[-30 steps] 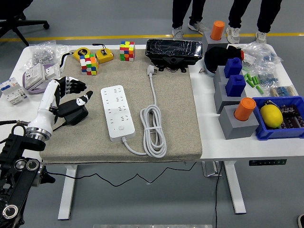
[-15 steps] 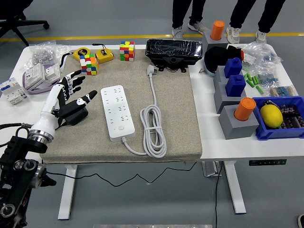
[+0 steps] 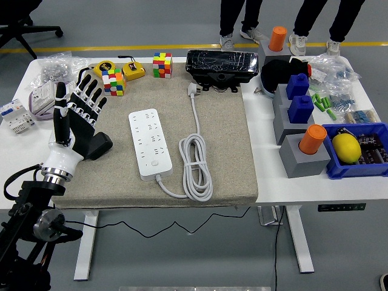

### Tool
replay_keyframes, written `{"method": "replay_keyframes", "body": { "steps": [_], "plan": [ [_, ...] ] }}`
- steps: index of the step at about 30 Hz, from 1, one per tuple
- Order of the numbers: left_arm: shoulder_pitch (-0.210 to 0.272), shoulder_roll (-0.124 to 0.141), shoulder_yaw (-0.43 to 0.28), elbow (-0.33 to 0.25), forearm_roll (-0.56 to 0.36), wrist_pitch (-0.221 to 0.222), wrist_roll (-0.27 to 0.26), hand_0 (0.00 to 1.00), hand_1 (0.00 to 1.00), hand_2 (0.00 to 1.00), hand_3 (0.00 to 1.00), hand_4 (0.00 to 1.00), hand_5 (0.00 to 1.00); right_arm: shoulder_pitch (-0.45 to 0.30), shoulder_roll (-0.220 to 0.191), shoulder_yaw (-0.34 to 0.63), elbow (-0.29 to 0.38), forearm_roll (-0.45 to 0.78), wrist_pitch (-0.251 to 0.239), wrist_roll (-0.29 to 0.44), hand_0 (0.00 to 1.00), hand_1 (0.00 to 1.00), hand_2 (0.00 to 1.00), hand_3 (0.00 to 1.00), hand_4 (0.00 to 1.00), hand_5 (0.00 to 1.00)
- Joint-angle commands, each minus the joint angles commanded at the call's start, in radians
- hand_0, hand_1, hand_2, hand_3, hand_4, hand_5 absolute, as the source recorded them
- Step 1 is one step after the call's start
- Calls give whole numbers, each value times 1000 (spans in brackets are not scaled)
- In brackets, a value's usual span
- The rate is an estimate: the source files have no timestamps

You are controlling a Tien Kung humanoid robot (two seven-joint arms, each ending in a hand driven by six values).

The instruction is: Pick up the plug,place it near the board,insert it into the board,press the button

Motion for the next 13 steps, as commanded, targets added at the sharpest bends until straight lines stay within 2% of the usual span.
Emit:
{"method": "replay_keyframes", "body": {
  "steps": [2, 3, 7, 11, 13],
  "plan": [
    [1, -2, 4, 0, -30, -13, 15, 998, 998, 998, 998, 998, 998, 0, 1, 0, 0, 1, 0, 2, 834, 804, 783, 795, 998, 998],
    [1, -2, 5, -1, -31, -15, 20, 998, 990, 941, 962, 998, 998, 1, 1, 0, 0, 0, 1, 2, 832, 803, 784, 794, 998, 998],
    [-1, -2, 10, -2, -33, -23, 40, 998, 990, 941, 962, 998, 998, 2, 1, -2, 0, 1, 2, 1, 832, 803, 784, 794, 998, 998],
    [-2, -2, 0, -9, 17, -15, 60, 998, 977, 918, 936, 998, 998, 3, -1, -4, 0, 1, -1, 1, 832, 802, 783, 791, 998, 998],
    [-2, -1, -7, -10, 46, -26, 65, 998, 977, 918, 936, 998, 998, 1, -1, 1, 0, -3, -2, -1, 832, 802, 783, 791, 998, 998]
  ]
}}
